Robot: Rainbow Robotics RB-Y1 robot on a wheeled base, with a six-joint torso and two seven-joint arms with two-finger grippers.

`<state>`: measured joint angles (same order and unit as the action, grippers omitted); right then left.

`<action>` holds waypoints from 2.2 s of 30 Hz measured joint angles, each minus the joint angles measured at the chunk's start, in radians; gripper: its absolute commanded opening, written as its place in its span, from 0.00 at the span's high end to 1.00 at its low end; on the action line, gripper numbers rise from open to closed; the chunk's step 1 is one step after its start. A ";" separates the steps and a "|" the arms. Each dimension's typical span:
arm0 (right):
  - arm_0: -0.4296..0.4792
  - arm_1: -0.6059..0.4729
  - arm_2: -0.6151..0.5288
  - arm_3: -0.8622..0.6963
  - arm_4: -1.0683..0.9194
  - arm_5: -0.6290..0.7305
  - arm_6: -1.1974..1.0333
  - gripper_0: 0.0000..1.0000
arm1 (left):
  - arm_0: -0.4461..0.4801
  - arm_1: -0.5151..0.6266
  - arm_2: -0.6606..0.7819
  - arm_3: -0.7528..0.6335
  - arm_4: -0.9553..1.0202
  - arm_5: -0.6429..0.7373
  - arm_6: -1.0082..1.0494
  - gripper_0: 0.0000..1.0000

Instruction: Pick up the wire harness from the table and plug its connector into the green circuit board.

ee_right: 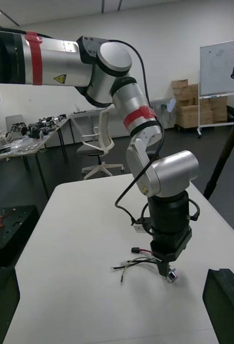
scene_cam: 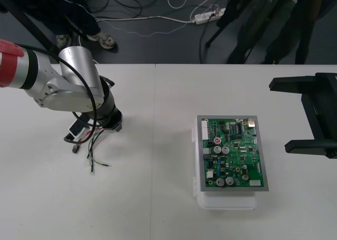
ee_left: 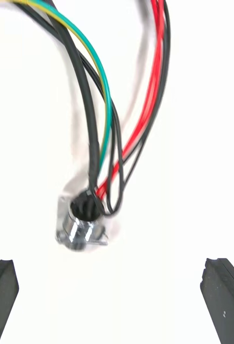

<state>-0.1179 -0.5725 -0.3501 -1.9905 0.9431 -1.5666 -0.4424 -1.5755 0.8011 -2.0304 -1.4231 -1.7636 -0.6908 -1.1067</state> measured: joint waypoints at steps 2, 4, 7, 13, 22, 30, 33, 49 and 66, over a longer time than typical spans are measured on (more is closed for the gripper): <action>0.000 0.000 0.000 0.000 -0.001 0.000 0.000 0.00 | 0.009 -0.004 0.000 0.007 -0.005 0.000 0.000 0.00; 0.000 0.000 0.000 0.000 -0.002 0.000 0.000 0.00 | 0.016 -0.013 0.000 0.017 -0.015 0.000 0.000 0.00; 0.000 0.000 0.000 0.000 -0.006 0.000 0.000 0.00 | 0.026 -0.031 0.000 0.040 -0.026 0.000 0.000 0.00; 0.000 0.000 0.000 0.000 -0.008 0.000 0.000 0.00 | 0.050 -0.079 0.000 0.100 -0.039 0.000 0.000 0.00; 0.000 0.000 0.000 0.000 -0.008 0.000 0.000 0.00 | 0.077 -0.104 0.000 0.122 -0.054 0.000 0.000 0.00; 0.003 0.000 0.000 0.000 -0.008 0.000 0.000 0.00 | 0.099 -0.105 0.000 0.123 -0.055 0.000 0.000 0.00; 0.003 0.000 0.000 0.000 -0.008 0.000 0.000 0.00 | 0.105 -0.105 0.000 0.125 -0.056 0.000 0.000 0.00; 0.003 0.000 0.000 0.000 -0.008 0.000 0.000 0.00 | 0.107 -0.108 0.000 0.145 -0.062 0.021 0.000 0.00; 0.003 0.000 0.000 0.000 -0.008 0.000 0.000 0.00 | 0.132 -0.115 0.000 0.166 -0.062 0.045 0.000 1.00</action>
<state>-0.1146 -0.5726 -0.3501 -1.9905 0.9349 -1.5666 -0.4424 -1.4436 0.6863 -2.0304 -1.2570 -1.8261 -0.6459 -1.1067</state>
